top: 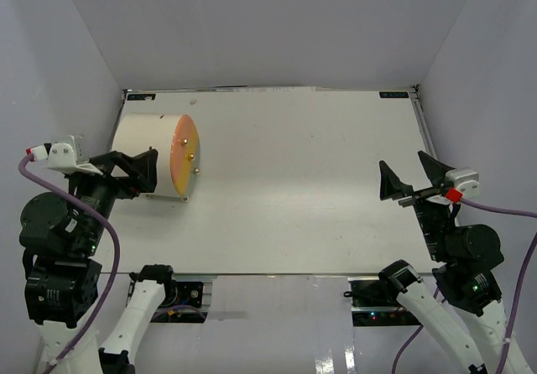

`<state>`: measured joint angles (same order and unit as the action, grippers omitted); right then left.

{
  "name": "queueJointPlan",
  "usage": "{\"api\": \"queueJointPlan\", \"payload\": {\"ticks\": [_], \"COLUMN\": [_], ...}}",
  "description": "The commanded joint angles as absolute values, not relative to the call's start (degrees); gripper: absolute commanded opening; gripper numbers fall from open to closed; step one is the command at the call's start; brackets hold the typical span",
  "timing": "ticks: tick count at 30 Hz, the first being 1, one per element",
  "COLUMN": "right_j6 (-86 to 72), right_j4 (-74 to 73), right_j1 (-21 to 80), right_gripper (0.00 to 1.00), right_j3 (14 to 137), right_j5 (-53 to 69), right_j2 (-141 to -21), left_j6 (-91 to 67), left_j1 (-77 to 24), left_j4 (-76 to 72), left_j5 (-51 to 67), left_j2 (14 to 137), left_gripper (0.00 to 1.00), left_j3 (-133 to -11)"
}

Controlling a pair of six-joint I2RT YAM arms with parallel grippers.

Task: Sort the stationery into containers
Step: Reset both arms

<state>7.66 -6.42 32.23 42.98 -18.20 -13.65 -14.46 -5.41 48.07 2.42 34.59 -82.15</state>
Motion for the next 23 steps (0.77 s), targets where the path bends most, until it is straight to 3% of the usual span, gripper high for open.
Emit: {"api": "queueJointPlan", "payload": {"ticks": [1, 23], "right_j6": [10.8, 12.5], "right_j4": [-2.6, -4.3], "right_j1": [32.2, 32.2], "right_gripper": [0.90, 0.90], "right_j3": [41.3, 43.8], "right_j5": [-12.4, -11.6], "right_j2": [-10.5, -14.9], "left_j6": [-13.6, -14.1], "left_j1": [-5.7, -6.2], "left_j4": [50.4, 49.2], "left_j5": [0.8, -0.7], "left_j2": [34.5, 33.7], "left_gripper": [0.98, 0.98], "left_j3": [-82.3, -78.0]}}
